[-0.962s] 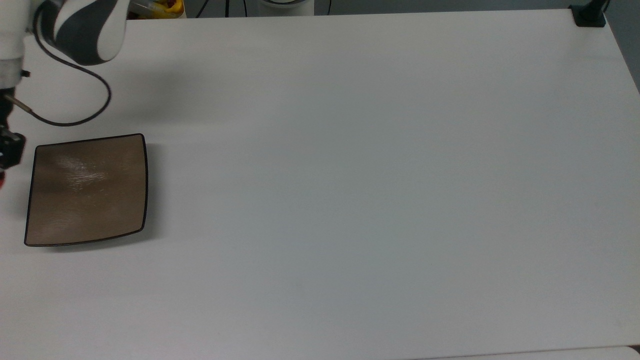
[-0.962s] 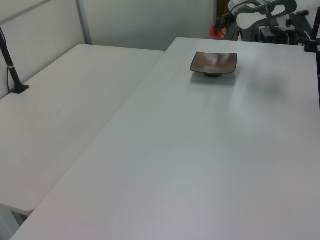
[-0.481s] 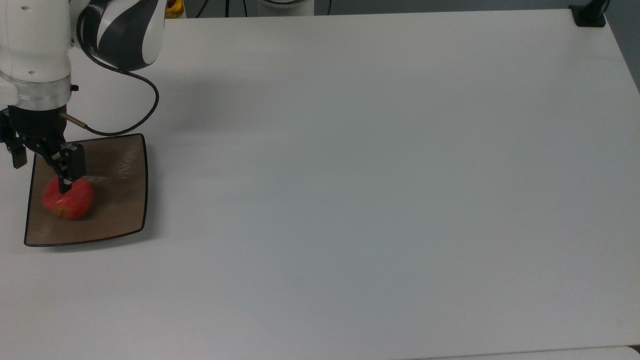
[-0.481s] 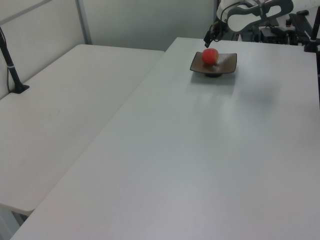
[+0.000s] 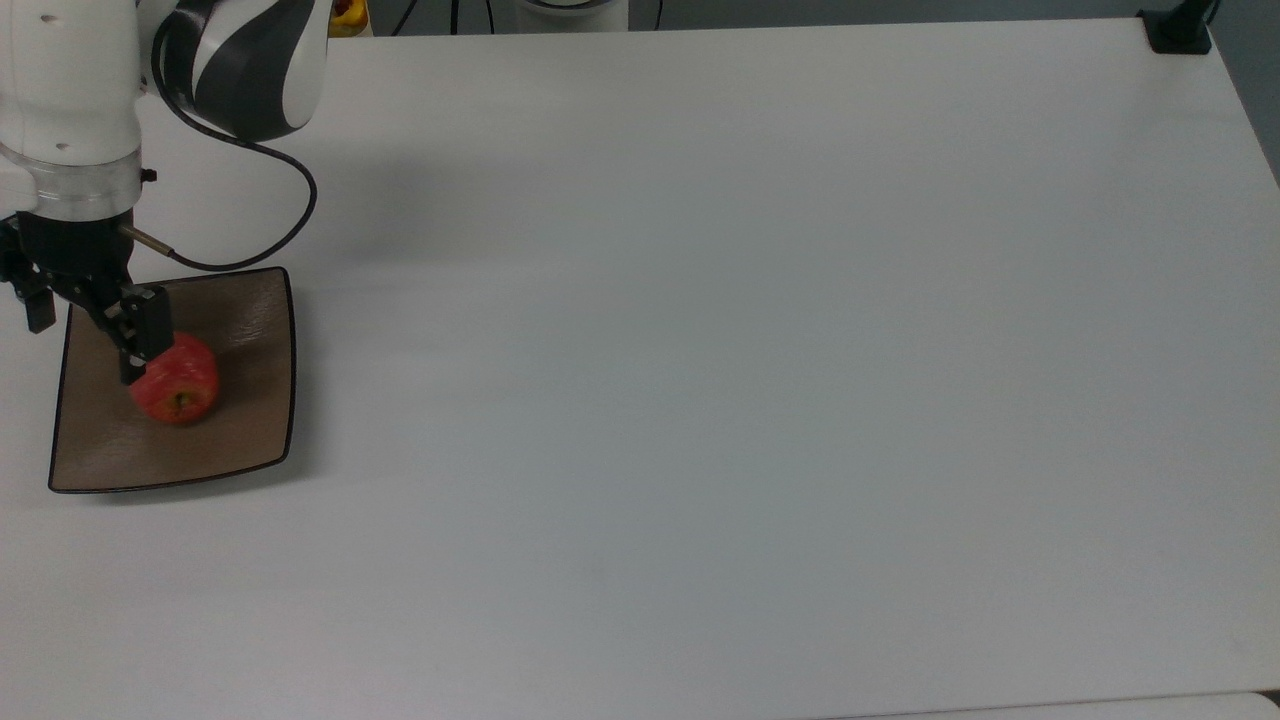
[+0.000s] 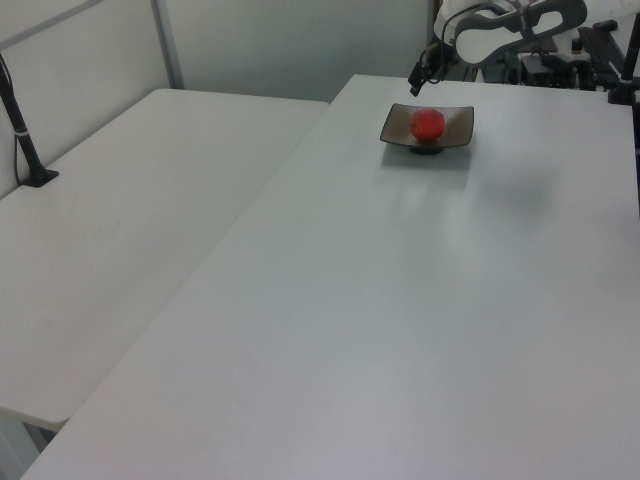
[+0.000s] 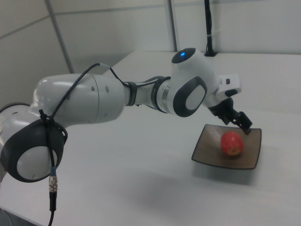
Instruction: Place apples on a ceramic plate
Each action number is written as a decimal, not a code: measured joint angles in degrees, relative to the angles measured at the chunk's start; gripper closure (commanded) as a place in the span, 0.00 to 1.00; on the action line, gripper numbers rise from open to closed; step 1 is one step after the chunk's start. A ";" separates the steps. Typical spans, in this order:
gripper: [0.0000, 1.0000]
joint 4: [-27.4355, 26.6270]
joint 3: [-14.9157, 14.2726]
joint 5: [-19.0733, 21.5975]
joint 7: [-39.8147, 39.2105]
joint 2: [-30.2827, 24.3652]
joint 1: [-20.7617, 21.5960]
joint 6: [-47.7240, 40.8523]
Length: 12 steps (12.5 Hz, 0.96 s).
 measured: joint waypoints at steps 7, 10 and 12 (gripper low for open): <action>0.00 0.17 4.41 -0.02 -0.40 -13.13 0.69 -30.33; 0.00 -2.57 5.19 0.00 -2.60 -19.90 4.38 -42.33; 0.00 -6.56 5.28 0.48 -3.43 -25.88 6.93 -46.33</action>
